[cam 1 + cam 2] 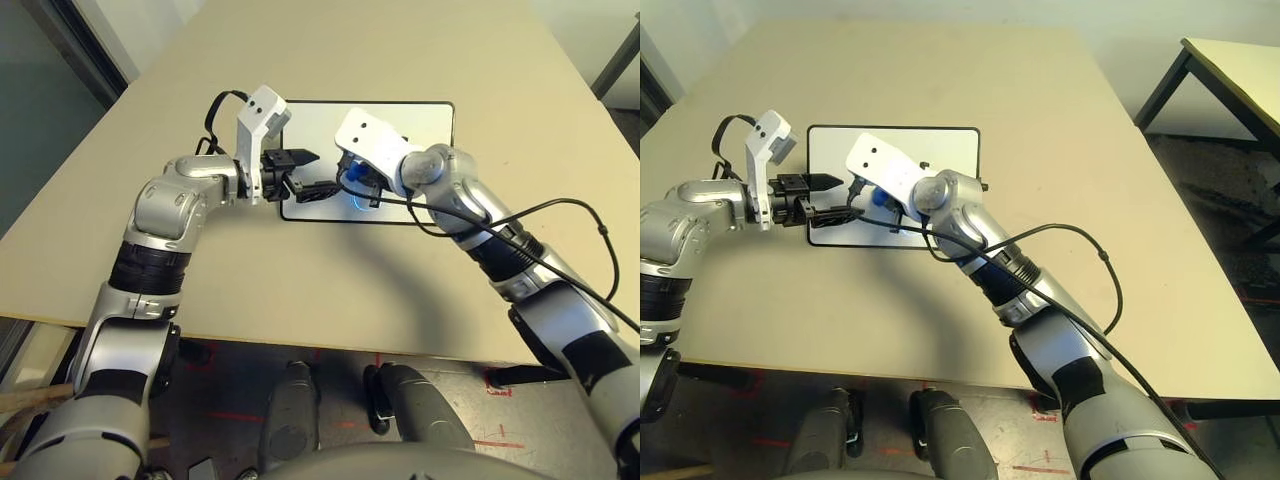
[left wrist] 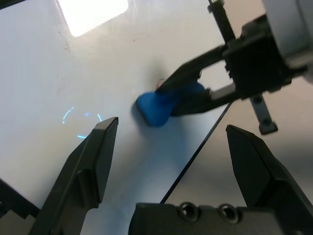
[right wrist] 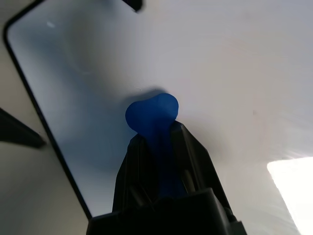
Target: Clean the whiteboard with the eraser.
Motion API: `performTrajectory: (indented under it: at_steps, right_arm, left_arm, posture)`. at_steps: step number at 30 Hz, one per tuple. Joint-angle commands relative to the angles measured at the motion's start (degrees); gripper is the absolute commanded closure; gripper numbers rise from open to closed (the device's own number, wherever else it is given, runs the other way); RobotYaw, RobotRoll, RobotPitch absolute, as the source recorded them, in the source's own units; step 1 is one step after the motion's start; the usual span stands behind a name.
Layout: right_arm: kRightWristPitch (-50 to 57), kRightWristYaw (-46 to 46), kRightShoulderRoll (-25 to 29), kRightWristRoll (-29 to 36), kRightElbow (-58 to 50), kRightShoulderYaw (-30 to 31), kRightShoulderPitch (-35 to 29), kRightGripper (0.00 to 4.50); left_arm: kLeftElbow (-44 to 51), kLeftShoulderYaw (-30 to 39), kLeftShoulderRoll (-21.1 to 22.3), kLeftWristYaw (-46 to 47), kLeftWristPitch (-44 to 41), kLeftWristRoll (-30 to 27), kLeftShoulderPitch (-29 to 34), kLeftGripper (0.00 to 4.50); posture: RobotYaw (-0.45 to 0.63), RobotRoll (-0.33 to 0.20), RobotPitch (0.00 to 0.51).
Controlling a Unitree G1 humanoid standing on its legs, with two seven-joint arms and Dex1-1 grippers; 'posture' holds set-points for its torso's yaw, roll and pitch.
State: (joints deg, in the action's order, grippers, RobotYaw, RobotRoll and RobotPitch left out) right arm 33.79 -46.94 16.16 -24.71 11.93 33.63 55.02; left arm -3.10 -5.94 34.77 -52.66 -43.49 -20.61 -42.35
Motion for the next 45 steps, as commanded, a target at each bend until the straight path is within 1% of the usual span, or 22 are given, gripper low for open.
performTrajectory:
  at_steps: [1,7,13,19,27,31,45]
  right_arm:
    - [-0.3,0.4,-0.1,-1.1,2.9,1.4,-1.5,3.93]
    - [-1.0,0.6,2.3,-1.4,5.1,-0.4,-1.0,3.93]
    - [0.3,0.0,7.2,-1.1,4.4,-3.2,-1.3,3.93]
    - [2.5,-1.3,11.5,-1.2,-0.1,-4.1,-4.5,3.93]
    - [4.7,-2.7,14.9,-1.4,-5.4,-3.9,-8.3,3.93]
    - [5.1,-2.5,14.2,-1.4,-5.8,-3.3,-8.5,3.93]
    - [2.2,-2.0,6.8,-2.4,-1.9,-0.6,-4.8,3.93]
  left_arm:
    - [0.9,0.2,0.0,0.1,-0.6,-0.3,0.7,0.00]
    - [1.1,0.0,-0.1,0.0,-0.8,-0.3,0.6,0.00]
    - [0.6,-0.3,-0.4,-0.3,-0.8,-0.2,0.0,0.00]
    - [-0.6,-0.6,-0.5,-0.9,-0.2,0.2,-0.7,0.00]
    - [-2.2,-1.0,-1.0,-1.7,0.7,0.8,-1.7,0.00]
    - [-2.3,-1.1,-1.1,-1.7,0.8,0.9,-1.9,0.00]
    - [-0.4,-0.5,-0.7,-1.2,-0.2,0.4,-0.6,0.00]
  posture:
    - [0.03,0.000,0.155]
    - [0.01,0.000,0.156]
    - [-0.01,0.000,0.155]
    - [-0.03,0.000,0.152]
    - [-0.04,0.000,0.149]
    - [-0.03,0.000,0.148]
    - [0.00,0.000,0.152]
